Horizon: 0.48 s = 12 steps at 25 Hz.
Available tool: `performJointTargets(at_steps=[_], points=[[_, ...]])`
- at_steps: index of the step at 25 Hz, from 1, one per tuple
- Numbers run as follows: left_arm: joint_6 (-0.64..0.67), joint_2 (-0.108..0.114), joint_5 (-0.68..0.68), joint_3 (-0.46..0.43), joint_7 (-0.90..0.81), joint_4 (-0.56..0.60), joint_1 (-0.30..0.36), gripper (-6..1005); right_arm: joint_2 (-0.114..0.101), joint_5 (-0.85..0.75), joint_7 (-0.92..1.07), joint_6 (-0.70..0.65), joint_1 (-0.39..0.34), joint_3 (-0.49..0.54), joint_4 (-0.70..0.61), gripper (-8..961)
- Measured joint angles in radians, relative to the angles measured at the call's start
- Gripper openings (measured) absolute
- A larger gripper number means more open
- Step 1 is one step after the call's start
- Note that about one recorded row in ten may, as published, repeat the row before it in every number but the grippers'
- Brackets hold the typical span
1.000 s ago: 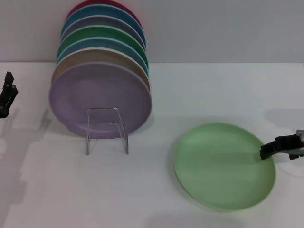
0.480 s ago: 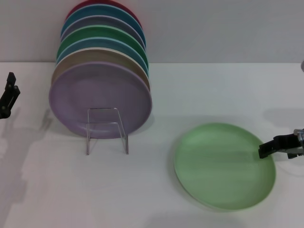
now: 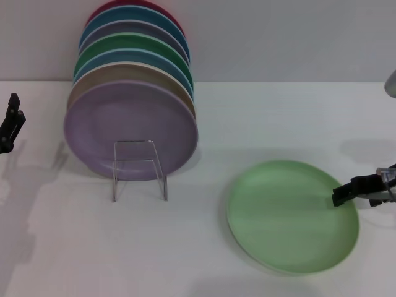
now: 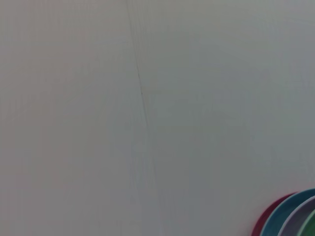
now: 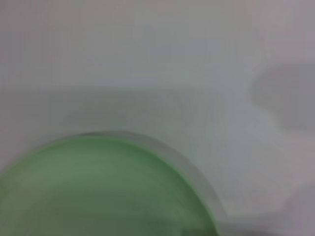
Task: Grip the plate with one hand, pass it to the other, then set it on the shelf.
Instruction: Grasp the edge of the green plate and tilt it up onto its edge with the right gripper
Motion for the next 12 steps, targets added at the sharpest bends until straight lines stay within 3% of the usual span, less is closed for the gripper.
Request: performJointTargets(at_steps=[5, 12], points=[[0.0, 0.0, 0.0, 0.0, 0.0, 0.0, -0.001, 816, 0.0, 0.0, 0.0, -0.007, 0.019, -0.001, -0.031, 748], [-0.014, 0.002, 0.0, 0.0, 0.0, 0.003, -0.01, 815, -0.003, 0.0, -0.009, -0.01, 0.049, -0.006, -0.08, 600]])
